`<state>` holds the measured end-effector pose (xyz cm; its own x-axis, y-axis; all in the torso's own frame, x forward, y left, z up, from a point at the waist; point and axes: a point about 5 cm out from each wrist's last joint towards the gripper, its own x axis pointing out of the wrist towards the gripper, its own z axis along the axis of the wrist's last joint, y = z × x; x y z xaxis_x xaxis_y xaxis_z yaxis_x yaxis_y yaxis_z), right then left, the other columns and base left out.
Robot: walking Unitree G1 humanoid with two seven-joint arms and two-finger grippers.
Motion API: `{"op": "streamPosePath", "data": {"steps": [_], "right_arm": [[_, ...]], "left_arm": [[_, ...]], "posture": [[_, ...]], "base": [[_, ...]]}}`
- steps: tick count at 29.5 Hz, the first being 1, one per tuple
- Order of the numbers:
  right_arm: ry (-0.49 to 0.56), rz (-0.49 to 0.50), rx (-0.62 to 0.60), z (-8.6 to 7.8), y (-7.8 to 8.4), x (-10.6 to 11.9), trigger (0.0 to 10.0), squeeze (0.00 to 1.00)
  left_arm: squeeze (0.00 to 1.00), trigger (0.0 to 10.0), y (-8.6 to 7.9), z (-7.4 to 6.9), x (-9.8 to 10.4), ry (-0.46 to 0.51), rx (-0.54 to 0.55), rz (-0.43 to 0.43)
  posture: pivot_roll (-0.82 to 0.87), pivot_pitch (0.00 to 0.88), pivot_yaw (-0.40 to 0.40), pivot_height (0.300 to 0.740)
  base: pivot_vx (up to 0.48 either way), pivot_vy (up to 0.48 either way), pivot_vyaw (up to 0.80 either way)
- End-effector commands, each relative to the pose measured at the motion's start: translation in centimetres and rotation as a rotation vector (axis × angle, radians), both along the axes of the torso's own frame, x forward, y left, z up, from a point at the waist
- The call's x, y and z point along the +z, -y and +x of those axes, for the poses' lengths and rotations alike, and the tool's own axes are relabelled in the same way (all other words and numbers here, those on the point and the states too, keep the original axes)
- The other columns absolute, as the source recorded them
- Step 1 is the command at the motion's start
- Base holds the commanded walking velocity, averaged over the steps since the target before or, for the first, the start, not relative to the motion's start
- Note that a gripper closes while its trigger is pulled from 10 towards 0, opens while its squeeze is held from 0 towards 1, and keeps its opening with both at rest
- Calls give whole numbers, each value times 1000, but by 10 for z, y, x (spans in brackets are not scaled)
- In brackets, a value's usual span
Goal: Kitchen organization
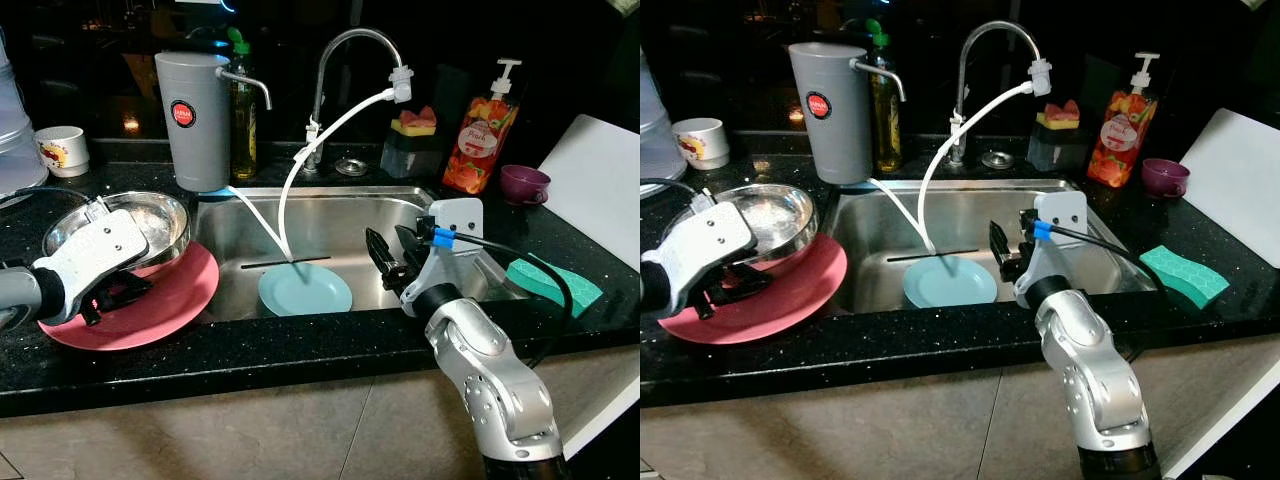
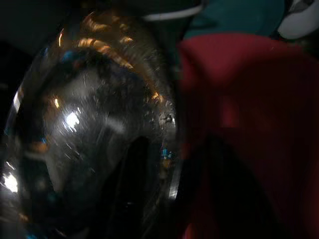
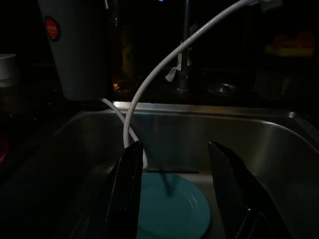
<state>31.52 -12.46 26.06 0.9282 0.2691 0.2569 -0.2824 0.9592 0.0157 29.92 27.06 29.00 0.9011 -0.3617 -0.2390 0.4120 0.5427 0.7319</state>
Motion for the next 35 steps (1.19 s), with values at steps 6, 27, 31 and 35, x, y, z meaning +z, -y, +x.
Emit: {"op": "streamPosePath", "data": {"steps": [6,27,31,35], "right_arm": [[15,9,9,3,-4,4,10000,0],[62,76,97,7,-19,28,10000,0],[56,107,159,7,-25,33,10000,0],[-1,171,245,7,-31,32,10000,0]], "left_arm": [[0,10000,18,3,6,122,-69,58],[0,10000,97,7,20,534,-355,325],[0,10000,117,7,12,575,-458,392],[0,10000,145,9,1,623,-587,451]], "posture": [[97,74,-80,740],[86,69,-89,740],[85,65,-89,740],[76,61,-91,740]], "base": [[0,0,0],[0,0,0],[0,0,0],[0,0,0]]}}
